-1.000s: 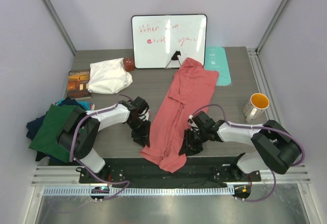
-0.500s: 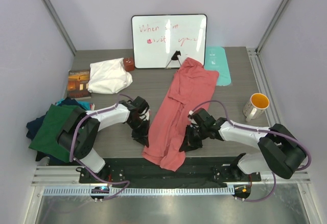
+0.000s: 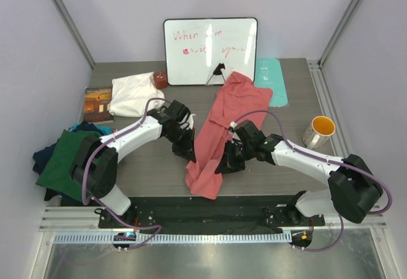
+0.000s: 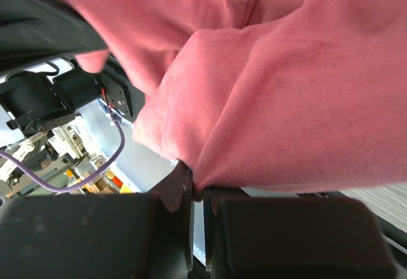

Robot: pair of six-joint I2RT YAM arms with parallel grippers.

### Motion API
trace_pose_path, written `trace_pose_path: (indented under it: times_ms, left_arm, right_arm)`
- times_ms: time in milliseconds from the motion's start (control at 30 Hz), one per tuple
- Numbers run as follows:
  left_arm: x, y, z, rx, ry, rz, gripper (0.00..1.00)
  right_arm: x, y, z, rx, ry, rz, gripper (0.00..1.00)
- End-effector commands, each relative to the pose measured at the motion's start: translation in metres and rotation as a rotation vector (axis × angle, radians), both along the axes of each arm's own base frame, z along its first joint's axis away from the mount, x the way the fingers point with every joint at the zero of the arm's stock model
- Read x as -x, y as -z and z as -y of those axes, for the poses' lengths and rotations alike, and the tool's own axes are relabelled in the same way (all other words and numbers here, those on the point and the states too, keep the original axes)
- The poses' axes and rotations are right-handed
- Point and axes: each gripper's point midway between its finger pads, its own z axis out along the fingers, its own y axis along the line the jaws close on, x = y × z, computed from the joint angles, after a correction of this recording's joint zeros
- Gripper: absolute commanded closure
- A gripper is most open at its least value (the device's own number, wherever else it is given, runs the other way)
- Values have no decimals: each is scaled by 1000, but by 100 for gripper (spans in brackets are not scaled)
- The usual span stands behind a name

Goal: Fold and stack the t-shirts

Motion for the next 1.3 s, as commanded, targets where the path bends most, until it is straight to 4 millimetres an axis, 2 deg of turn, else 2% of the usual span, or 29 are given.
trace_pose_path:
  times_ms: [0, 133, 200, 367, 600, 633, 700, 733, 767, 833, 867, 900, 1267]
  left_arm:
    - [-19, -29, -2, 30, -4, 64, 100]
    - [-41, -39, -3, 52, -39, 90, 100]
    - [-49, -37, -3, 54, -50, 85, 100]
    - [-74, -46, 9, 77, -42, 107, 100]
    - [-104, -50, 29, 102, -35, 104, 100]
    - [-111, -55, 32, 111, -32, 122, 100]
    - [-115, -49, 33, 93, -27, 106, 100]
    - [-123, -54, 36, 97, -25, 125, 100]
    - [-126, -48, 38, 87, -24, 111, 100]
    - [-134, -55, 42, 91, -20, 128, 100]
    - [-138, -50, 43, 84, -19, 118, 100]
    - [-144, -56, 46, 89, -21, 138, 100]
    - [-185, -41, 66, 86, -47, 135, 100]
  right_arm:
    - [-12, -24, -2, -3, 10, 75, 96]
    - [-19, -22, 3, 41, 39, 101, 96]
    - [-21, -19, 7, 58, 58, 100, 96]
    - [-32, -11, 16, 95, 96, 108, 96]
    - [-66, -25, 34, 80, 189, 155, 96]
    - [-75, -27, 41, 79, 222, 160, 96]
    - [-85, -33, 46, 65, 248, 169, 96]
    - [-94, -34, 54, 64, 279, 164, 96]
    - [-99, -39, 55, 54, 290, 172, 96]
    - [-111, -39, 63, 55, 323, 166, 96]
    - [-116, -42, 64, 52, 328, 175, 95]
    - [-119, -42, 64, 53, 331, 175, 95]
    - [-144, -21, 70, 108, 380, 116, 94]
